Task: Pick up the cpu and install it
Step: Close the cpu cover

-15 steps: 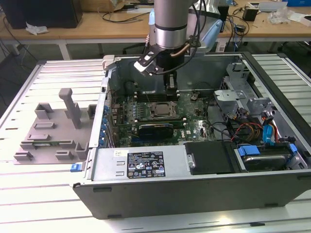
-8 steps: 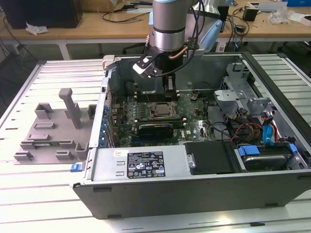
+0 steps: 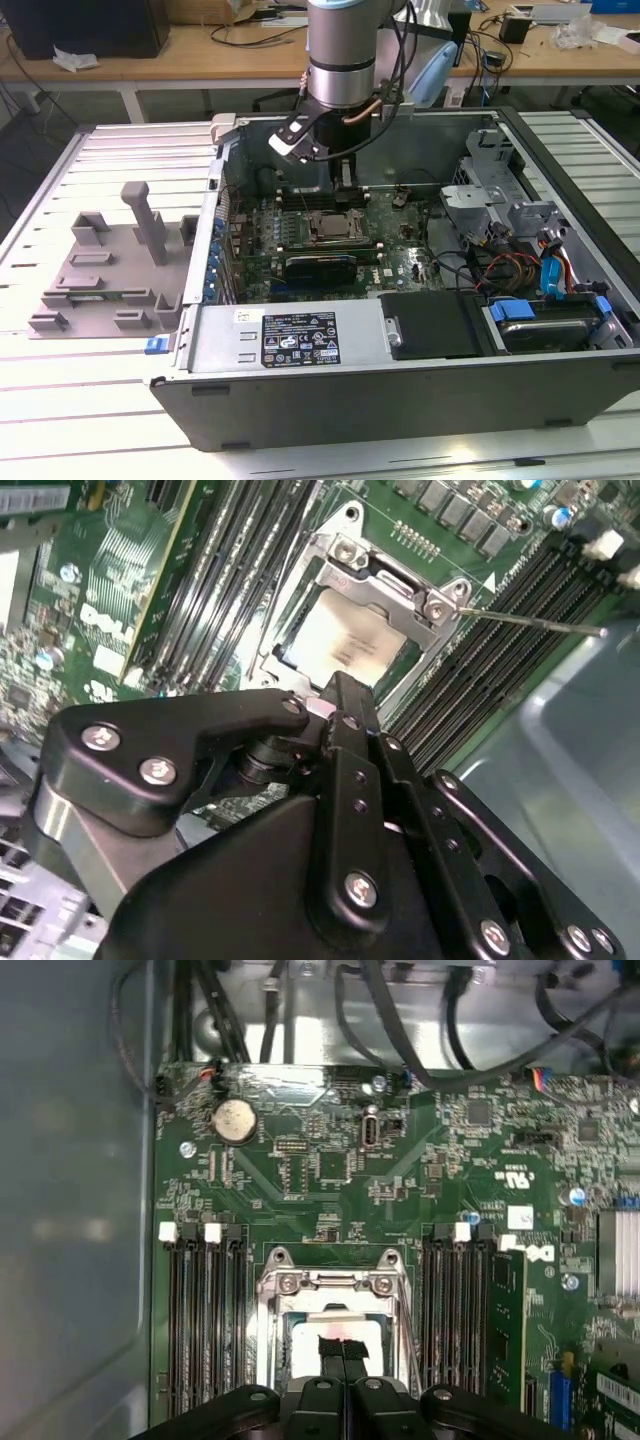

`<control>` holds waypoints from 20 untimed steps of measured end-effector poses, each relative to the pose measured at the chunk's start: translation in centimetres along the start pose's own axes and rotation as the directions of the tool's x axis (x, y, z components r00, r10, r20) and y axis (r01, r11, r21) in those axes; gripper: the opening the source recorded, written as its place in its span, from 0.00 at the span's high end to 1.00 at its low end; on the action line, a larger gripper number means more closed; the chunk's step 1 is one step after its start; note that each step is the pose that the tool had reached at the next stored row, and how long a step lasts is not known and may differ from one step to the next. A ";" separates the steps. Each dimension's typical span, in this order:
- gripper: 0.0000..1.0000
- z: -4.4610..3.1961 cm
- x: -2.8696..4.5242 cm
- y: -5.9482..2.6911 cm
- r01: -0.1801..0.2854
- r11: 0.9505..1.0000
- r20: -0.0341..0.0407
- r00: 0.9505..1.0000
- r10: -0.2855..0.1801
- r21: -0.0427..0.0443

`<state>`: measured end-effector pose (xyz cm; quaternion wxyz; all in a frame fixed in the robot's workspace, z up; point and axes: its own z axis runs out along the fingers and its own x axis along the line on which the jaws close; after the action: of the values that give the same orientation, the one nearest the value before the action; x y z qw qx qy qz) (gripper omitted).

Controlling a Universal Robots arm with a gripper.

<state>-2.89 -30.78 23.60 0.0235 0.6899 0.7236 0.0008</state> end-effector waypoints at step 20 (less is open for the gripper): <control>0.89 0.18 0.01 -0.01 0.532 0.846 -0.012 0.846 -0.532 -0.023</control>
<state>-2.90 -30.78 23.42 0.0225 0.4622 0.8864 0.0070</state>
